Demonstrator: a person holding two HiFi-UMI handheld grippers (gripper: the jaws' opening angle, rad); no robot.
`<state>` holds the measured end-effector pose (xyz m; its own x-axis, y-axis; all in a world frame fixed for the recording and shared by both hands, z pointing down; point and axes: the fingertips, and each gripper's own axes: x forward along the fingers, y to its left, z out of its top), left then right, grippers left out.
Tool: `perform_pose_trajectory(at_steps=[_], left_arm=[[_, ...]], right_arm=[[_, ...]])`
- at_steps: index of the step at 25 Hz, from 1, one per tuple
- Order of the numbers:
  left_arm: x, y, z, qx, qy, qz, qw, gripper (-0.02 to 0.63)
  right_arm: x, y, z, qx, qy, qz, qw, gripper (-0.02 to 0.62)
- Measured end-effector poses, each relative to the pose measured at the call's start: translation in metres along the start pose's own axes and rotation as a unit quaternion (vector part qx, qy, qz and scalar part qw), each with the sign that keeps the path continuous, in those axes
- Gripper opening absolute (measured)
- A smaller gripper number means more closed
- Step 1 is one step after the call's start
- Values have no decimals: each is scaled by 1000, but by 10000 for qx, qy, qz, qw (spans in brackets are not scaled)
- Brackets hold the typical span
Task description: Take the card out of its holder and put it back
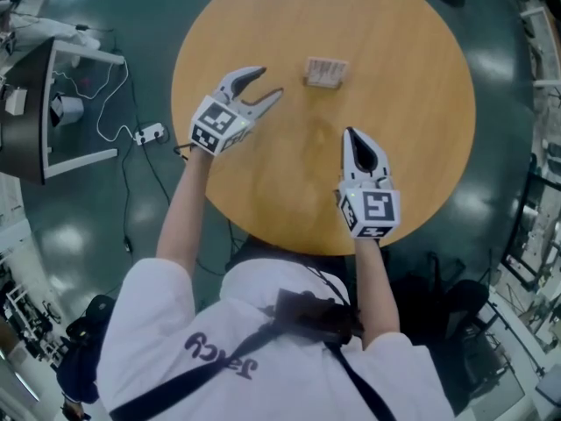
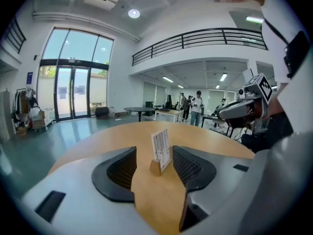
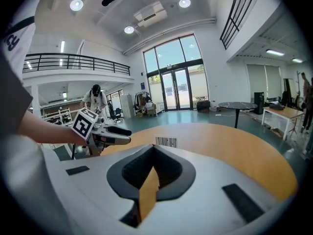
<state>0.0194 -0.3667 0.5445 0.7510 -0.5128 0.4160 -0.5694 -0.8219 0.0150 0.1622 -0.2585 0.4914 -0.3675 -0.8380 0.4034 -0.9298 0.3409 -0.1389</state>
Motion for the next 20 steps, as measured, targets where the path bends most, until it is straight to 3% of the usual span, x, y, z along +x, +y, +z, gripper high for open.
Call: perform_pose_trajectory(at_steps=[2, 7, 20], left_arm=[[15, 1, -2, 130, 85, -209, 9997, 241], [48, -4, 14, 38, -185, -962, 9952, 244], [112, -29, 28, 12, -316, -1961, 9801, 235]], right_arm=[[7, -7, 0, 3, 37, 31, 10000, 22], [23, -22, 8, 14, 63, 9, 10000, 21], [28, -46, 12, 234, -12, -57, 9997, 23]])
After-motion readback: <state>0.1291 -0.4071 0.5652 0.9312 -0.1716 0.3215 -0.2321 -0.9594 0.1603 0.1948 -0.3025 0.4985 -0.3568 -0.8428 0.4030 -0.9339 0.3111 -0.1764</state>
